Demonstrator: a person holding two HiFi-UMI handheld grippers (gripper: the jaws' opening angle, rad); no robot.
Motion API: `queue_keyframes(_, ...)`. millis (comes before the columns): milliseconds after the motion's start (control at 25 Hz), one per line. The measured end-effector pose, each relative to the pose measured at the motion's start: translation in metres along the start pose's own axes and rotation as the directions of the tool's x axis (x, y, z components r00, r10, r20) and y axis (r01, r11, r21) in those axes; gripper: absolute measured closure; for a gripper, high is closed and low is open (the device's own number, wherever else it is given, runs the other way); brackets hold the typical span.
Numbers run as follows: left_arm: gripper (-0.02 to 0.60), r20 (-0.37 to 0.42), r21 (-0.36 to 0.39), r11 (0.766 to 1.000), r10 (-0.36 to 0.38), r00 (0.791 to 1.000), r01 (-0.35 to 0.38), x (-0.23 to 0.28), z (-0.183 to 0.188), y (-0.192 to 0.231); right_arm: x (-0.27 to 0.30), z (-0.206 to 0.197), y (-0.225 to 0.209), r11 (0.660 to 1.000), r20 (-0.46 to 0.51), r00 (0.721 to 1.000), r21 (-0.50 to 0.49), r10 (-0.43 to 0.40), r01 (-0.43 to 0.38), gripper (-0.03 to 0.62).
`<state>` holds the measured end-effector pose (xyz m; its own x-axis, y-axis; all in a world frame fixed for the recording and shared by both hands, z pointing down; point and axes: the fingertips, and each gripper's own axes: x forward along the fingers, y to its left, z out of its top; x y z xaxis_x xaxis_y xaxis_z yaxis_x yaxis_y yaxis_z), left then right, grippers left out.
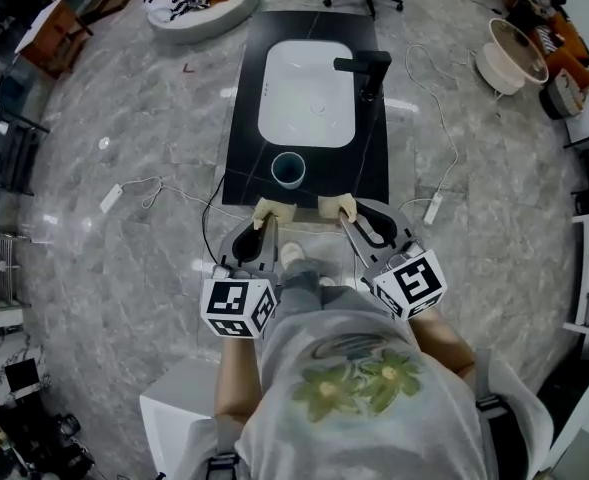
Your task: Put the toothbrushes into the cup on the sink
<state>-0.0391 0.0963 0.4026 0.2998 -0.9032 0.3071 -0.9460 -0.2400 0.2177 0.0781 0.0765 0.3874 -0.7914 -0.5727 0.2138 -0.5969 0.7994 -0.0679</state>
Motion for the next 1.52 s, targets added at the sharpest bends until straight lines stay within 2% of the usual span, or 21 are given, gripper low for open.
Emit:
queue_keyframes(600,0.548,0.026,0.009,0.999,-0.034,0.999,0.034,0.049,0.047,0.052,0.067,0.03,-0.036,0.999,0.013,0.999,-0.006,-0.045,0.045,0.505)
queue_keyframes(1240,0.548,0.034,0.014,0.998,-0.069,0.997,0.069,0.07,0.066,0.112,0.131,0.032,-0.035,0.997,-0.004,0.997,-0.002,-0.078,0.078,0.505)
queue_keyframes(1520,0.546,0.033,0.009,0.996,-0.092,0.995,0.092,0.089,0.065,0.137,0.158,0.02,-0.039,0.996,-0.032,0.995,-0.003,-0.093,0.093,0.505)
